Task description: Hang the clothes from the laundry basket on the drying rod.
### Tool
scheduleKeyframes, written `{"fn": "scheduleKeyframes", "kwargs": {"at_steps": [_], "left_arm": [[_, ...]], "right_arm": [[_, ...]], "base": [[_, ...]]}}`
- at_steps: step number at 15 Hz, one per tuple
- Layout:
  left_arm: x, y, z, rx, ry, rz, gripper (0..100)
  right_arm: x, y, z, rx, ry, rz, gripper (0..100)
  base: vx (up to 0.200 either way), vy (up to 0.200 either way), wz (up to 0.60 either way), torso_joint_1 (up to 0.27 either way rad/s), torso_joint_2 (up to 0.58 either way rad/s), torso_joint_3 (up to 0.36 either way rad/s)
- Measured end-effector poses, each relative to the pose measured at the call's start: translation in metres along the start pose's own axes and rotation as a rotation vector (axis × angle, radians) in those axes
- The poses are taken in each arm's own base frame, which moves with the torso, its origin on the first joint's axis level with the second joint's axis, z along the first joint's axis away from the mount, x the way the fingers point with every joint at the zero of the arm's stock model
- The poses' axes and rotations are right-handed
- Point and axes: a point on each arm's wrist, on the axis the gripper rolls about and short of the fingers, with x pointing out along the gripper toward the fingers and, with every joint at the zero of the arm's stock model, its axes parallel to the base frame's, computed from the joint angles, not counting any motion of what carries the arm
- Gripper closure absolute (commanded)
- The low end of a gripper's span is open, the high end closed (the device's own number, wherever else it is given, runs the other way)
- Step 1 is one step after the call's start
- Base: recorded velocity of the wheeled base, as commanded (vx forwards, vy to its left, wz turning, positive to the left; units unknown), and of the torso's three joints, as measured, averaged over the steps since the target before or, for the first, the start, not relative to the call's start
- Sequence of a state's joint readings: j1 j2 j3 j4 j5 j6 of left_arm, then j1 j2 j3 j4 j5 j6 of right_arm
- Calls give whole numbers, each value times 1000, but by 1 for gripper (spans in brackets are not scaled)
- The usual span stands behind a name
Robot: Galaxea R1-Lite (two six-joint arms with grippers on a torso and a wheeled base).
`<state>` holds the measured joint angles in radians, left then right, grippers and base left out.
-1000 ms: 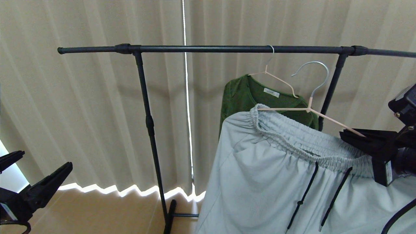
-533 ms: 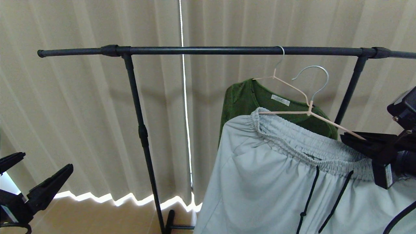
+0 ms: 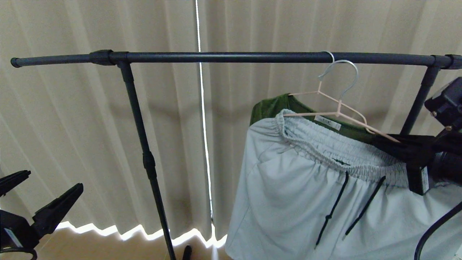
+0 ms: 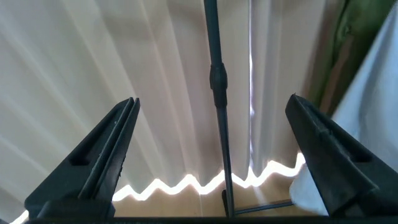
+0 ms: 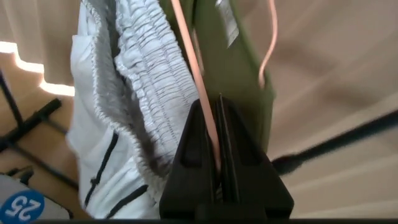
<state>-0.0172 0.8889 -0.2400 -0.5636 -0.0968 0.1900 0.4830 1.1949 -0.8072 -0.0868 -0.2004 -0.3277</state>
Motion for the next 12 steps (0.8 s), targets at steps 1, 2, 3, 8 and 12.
{"fn": "scheduleKeyframes", "kwargs": {"at_steps": [1,2,3,8,12], "left_arm": [[0,0,0,0,-3,1,0],[0,0,1,-1,-5,4,0],[0,1,1,-4,-5,5,0],[0,0,0,-11,-2,2,0],[0,-1,1,-16,-5,-8,0]], "right_arm": [[3,-1,11,2,-25,2,100],[7,-1,24,3,-52,6,100],[12,0,37,2,-74,17,100],[40,4,83,-10,-74,22,100],[90,11,101,-10,-52,17,100]], "base": [[0,0,0,0,0,0],[0,0,0,0,0,0],[0,0,0,0,0,0],[0,0,0,0,0,0],[0,0,0,0,0,0]]}}
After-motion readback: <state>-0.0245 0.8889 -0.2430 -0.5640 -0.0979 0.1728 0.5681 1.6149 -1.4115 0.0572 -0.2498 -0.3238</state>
